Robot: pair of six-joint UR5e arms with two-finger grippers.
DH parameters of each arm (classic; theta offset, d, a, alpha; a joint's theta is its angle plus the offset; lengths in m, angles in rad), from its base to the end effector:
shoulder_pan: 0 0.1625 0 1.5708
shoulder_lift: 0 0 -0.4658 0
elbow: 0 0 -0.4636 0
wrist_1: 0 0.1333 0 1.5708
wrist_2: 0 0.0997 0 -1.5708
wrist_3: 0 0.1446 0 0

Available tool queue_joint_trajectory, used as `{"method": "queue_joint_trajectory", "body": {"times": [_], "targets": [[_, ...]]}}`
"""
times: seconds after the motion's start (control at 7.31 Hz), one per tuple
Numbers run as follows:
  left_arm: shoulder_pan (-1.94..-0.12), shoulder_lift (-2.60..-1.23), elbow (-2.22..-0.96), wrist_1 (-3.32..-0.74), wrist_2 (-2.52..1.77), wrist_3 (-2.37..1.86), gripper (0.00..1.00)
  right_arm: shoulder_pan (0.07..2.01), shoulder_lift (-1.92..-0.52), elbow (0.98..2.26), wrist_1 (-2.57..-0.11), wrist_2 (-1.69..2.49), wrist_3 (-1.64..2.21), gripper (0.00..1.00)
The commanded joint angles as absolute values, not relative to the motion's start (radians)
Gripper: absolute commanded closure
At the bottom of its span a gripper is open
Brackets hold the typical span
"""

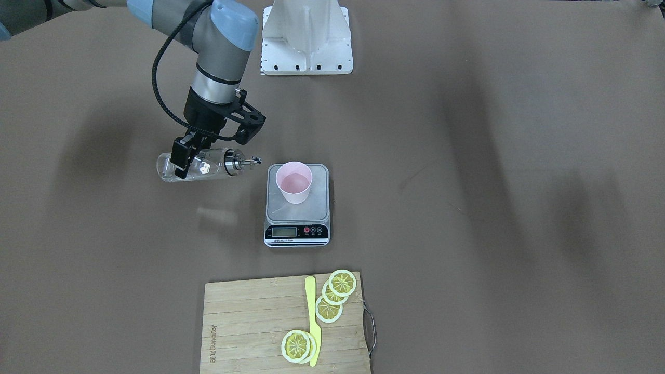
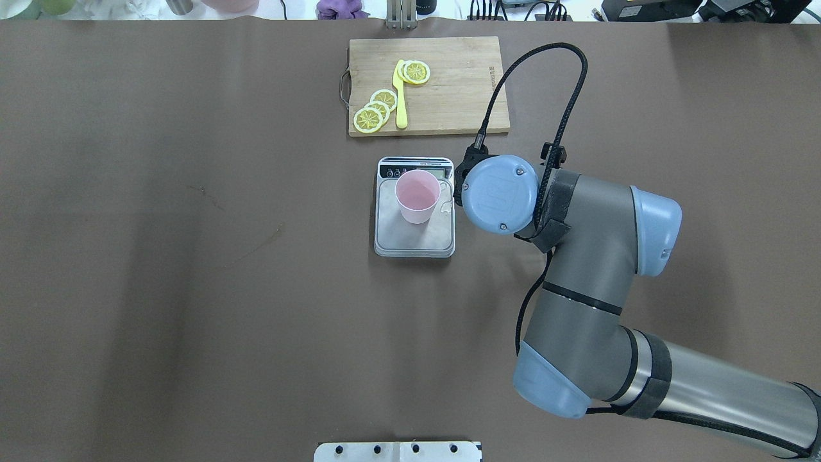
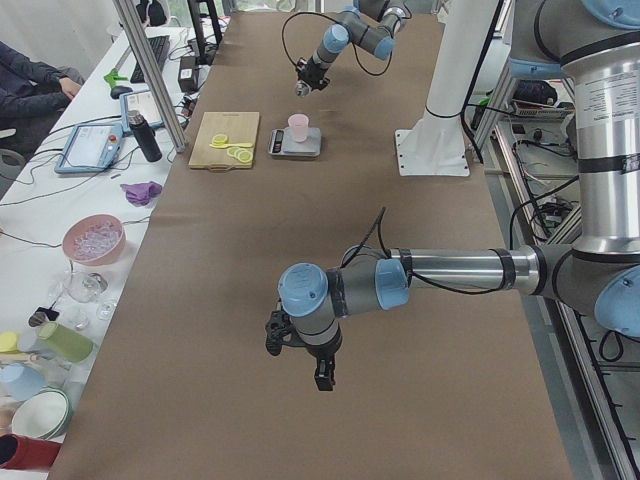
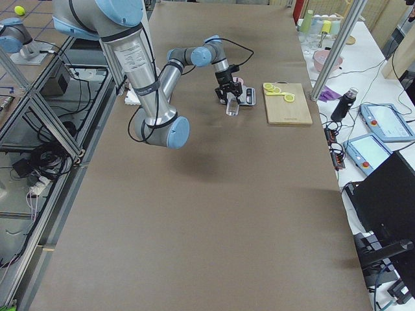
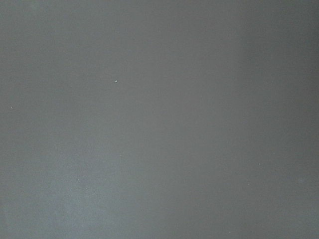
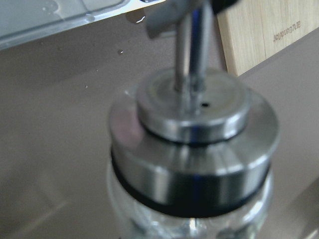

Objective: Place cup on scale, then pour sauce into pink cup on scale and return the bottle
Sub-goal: 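Bring the dispenser spout over the pink cup with the right gripper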

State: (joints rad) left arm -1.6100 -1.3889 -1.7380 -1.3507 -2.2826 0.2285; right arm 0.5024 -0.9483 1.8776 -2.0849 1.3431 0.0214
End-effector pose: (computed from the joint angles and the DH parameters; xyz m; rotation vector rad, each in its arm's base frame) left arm -0.0565 -0.4489 0.7571 -0.1282 0.7322 0.0970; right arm -0.5310 -0.4811 0.2582 0.4896 -0.0233 -0.9797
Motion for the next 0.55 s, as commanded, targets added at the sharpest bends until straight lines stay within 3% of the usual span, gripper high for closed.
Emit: {"method": "queue_joint_trajectory", "body": {"times": [0.0, 0.41], "targets": [[-1.611, -1.388, -1.736, -1.347, -2.283, 0.229, 0.01, 0.499, -0.902, 1.878, -2.195, 1.325, 0.021, 1.00], [-1.611, -1.388, -1.723, -1.347, -2.283, 0.229, 0.01, 0.492, -0.824, 1.875, -2.386, 1.316, 0.026, 1.00]]}}
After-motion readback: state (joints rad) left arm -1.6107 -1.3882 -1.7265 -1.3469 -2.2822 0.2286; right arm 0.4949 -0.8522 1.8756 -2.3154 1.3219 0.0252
